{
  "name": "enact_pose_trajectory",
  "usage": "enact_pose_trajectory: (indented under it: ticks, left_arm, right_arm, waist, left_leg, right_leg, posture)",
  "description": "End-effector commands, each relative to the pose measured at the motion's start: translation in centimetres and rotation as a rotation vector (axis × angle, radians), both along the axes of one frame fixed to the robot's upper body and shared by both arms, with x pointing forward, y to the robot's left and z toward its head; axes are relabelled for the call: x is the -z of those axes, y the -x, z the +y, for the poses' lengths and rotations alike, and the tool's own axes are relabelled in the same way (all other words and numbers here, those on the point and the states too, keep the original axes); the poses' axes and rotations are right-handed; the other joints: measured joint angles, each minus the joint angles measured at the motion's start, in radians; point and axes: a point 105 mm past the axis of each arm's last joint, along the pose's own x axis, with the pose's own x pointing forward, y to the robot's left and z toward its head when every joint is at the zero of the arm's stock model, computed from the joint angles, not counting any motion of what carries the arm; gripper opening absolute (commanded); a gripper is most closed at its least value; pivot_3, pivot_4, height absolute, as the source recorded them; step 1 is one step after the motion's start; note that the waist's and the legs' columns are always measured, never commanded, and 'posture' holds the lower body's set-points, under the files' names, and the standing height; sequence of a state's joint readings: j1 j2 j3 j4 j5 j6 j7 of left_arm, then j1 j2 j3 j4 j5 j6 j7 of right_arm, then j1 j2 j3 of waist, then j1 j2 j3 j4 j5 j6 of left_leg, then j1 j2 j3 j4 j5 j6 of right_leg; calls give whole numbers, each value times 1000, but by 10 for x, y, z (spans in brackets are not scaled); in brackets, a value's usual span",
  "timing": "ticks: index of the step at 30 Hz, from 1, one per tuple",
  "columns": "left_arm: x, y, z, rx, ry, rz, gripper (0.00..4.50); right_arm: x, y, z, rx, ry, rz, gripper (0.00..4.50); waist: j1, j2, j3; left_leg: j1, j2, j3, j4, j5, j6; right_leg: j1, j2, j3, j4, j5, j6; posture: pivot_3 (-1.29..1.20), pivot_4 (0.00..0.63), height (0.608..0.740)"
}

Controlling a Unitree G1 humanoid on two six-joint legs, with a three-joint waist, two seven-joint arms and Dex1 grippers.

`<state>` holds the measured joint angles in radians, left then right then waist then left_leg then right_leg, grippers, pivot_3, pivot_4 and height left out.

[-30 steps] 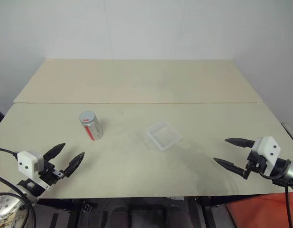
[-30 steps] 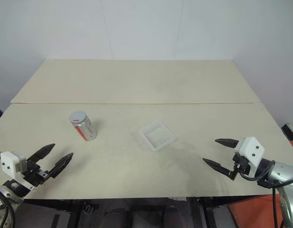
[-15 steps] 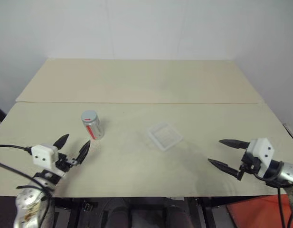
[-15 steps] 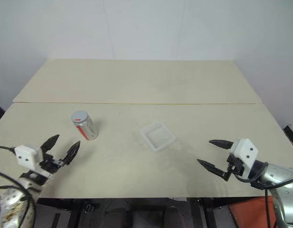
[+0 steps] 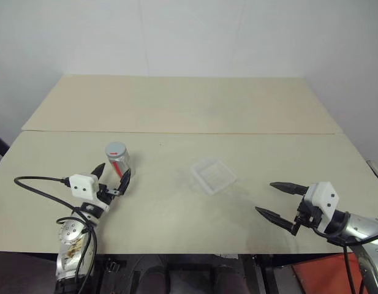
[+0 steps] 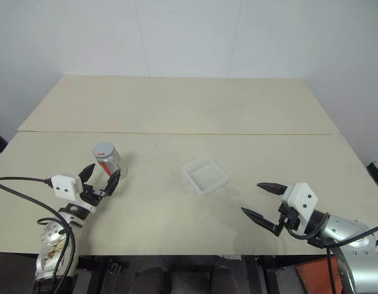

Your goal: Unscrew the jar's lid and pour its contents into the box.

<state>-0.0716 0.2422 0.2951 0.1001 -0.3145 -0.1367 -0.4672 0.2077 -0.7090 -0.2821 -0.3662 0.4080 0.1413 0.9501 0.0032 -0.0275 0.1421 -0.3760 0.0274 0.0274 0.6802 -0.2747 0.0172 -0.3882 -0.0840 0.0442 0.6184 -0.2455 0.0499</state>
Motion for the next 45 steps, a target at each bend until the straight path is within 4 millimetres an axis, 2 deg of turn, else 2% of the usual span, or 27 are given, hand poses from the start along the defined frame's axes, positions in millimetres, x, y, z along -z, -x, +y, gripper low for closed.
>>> enact_pose_trajectory:
  ticks: [1,9,15,18,24,27,31,35,38,41,45]
  left_arm:
    - [-10,-6,-4,5,-6,-60,4500]
    - [-8,-22,-12,7,8,-74,4500]
    - [-7,-24,-14,15,10,-80,4500]
    - [-6,-23,-16,27,17,-80,3910]
    - [-3,-22,-20,28,7,-74,2010]
    - [-8,-23,-21,40,3,-86,2004]
    - [-25,-23,-34,113,-4,-111,2004]
    - [-38,-12,-71,348,-80,-99,2004]
    - [-41,-2,-98,507,-146,-93,2004]
    - [-42,-1,-116,574,-183,-116,2004]
    - [-39,-6,-134,623,-203,-134,2004]
  right_arm:
    - [-10,0,2,-3,-6,-37,4493]
    - [-8,0,2,14,-8,-43,4493]
    - [-4,0,3,24,-10,-43,4493]
    - [-2,0,2,30,-8,-44,4500]
    - [0,-3,2,34,-6,-48,4500]
    - [-2,-6,5,28,-10,-62,4500]
    - [-15,-13,23,9,-72,-79,4500]
    - [-45,-20,66,-47,-244,-85,4500]
    - [-64,-22,98,-97,-334,-100,4500]
    - [-76,-24,118,-133,-374,-105,4500]
    - [-85,-23,132,-179,-387,-116,4500]
  waist:
    - [0,0,0]
    - [1,0,0]
    - [0,0,0]
    - [1,0,0]
    - [4,0,0]
    - [5,0,0]
    - [5,0,0]
    - [-3,0,0]
    - [-5,0,0]
    - [-5,0,0]
    - [3,0,0]
  left_leg:
    - [0,0,0,0,0,0]
    - [-1,0,0,0,0,0]
    - [-1,0,0,0,0,0]
    - [-1,1,0,0,0,0]
    - [-1,1,0,0,0,0]
    - [-1,0,0,0,0,0]
    - [-1,1,0,0,0,0]
    - [-2,2,-1,0,0,0]
    - [-3,3,-4,0,0,-1]
    - [-3,2,-6,0,0,-1]
    - [-5,2,-7,0,0,-1]
  right_leg:
    - [0,0,0,0,0,0]
    - [0,1,0,0,0,0]
    - [0,1,0,0,0,0]
    - [0,1,0,0,0,0]
    - [0,1,0,0,0,1]
    - [0,1,0,0,0,1]
    - [-1,1,0,0,0,1]
    - [-2,3,0,0,1,0]
    - [-3,4,0,1,1,0]
    - [-4,4,0,2,1,0]
    - [-5,4,-1,2,1,0]
  posture:
    - [0,150,740]
    - [0,150,740]
    - [0,150,740]
    - [0,150,740]
    - [0,150,740]
    - [0,150,740]
    - [0,150,740]
    - [0,150,740]
    - [0,150,740]
    - [0,150,740]
    - [0,150,740]
